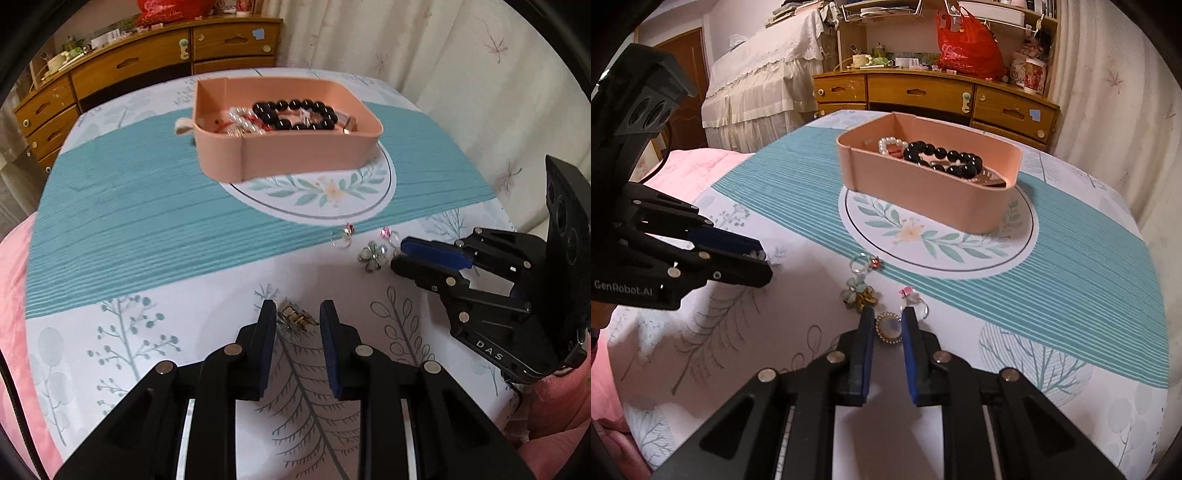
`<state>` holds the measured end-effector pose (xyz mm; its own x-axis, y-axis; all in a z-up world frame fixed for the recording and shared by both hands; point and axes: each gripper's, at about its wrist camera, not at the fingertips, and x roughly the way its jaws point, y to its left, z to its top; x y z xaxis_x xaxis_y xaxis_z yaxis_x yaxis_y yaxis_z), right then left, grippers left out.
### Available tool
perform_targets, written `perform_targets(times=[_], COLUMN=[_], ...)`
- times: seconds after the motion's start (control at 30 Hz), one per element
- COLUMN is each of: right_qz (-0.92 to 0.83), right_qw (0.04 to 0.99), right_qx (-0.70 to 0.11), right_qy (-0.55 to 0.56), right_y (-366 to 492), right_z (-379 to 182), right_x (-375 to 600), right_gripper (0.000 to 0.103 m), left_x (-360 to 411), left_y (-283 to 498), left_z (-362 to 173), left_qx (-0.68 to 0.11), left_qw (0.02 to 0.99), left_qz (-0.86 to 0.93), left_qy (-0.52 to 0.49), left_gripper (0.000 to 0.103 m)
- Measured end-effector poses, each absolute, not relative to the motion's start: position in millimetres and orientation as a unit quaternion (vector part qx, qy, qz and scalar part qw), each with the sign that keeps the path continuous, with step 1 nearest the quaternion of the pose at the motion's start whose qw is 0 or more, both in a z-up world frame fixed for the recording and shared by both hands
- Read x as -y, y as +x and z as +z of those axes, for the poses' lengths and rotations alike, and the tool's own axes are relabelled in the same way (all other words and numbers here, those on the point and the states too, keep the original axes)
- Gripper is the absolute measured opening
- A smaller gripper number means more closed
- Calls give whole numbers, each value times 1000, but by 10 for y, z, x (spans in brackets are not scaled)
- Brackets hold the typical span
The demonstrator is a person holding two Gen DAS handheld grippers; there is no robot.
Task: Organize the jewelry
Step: 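Grasp the gold brooch with the left tool while the right tool grasps the pearl ring, then carry the gold brooch and pearl ring into the pink tray and open both tools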
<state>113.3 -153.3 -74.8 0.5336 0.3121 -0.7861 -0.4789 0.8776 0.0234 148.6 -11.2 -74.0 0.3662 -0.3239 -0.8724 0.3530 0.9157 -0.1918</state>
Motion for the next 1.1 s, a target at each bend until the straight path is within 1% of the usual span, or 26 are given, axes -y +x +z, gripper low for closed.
perform_targets(times=[0.33, 0.77, 1.1], right_qz=[253, 244, 228], right_qw=[869, 898, 905], right_qx=[-415, -352, -356], right_qy=[-89, -99, -40], right_y=[1193, 1586, 2025], right_z=[-469, 15, 66], right_x=[1535, 1569, 1750], right_gripper=[15, 15, 15], left_x=[-120, -76, -26], left_y=[1684, 2161, 2629], left_z=[-387, 8, 64], left_qx=[-503, -453, -439], left_qw=[845, 875, 885], left_qz=[-180, -169, -155], left_qy=[-5, -3, -21], left_gripper=[22, 22, 22])
